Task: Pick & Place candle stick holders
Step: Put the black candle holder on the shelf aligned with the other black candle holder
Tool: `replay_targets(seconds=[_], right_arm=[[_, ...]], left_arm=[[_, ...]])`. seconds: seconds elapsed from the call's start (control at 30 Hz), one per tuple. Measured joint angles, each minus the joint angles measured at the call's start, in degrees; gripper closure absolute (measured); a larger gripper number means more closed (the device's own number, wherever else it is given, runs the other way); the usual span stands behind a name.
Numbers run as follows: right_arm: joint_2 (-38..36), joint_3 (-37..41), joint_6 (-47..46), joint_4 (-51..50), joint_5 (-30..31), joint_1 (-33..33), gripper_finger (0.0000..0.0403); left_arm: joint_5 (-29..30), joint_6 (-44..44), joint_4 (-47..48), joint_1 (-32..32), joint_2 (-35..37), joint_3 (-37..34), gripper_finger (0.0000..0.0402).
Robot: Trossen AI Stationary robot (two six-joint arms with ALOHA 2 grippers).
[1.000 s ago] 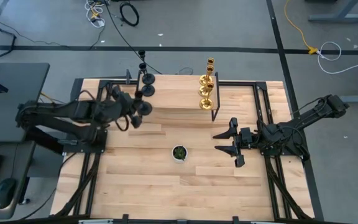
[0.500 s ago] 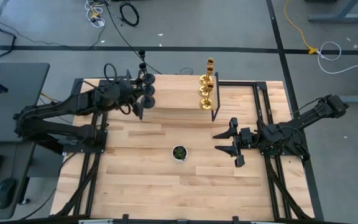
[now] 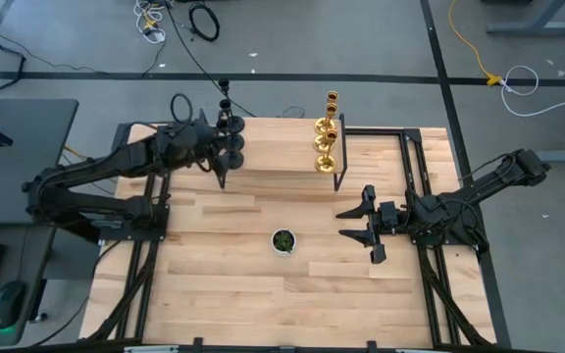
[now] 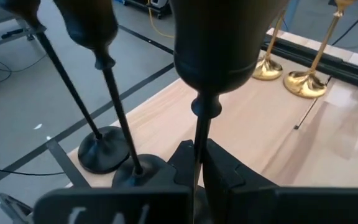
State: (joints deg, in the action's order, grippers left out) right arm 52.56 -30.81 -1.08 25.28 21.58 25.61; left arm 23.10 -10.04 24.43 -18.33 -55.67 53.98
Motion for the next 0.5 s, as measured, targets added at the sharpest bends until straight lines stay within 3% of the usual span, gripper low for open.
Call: replay_targets(seconds=[0.5], right_arm=[[0.00,0.00,0.07,0.00,0.00,0.00,0.0227]], left_arm=[[-2.77,-1.42,-0.18,-2.14,-0.69,0.07,0.0391]])
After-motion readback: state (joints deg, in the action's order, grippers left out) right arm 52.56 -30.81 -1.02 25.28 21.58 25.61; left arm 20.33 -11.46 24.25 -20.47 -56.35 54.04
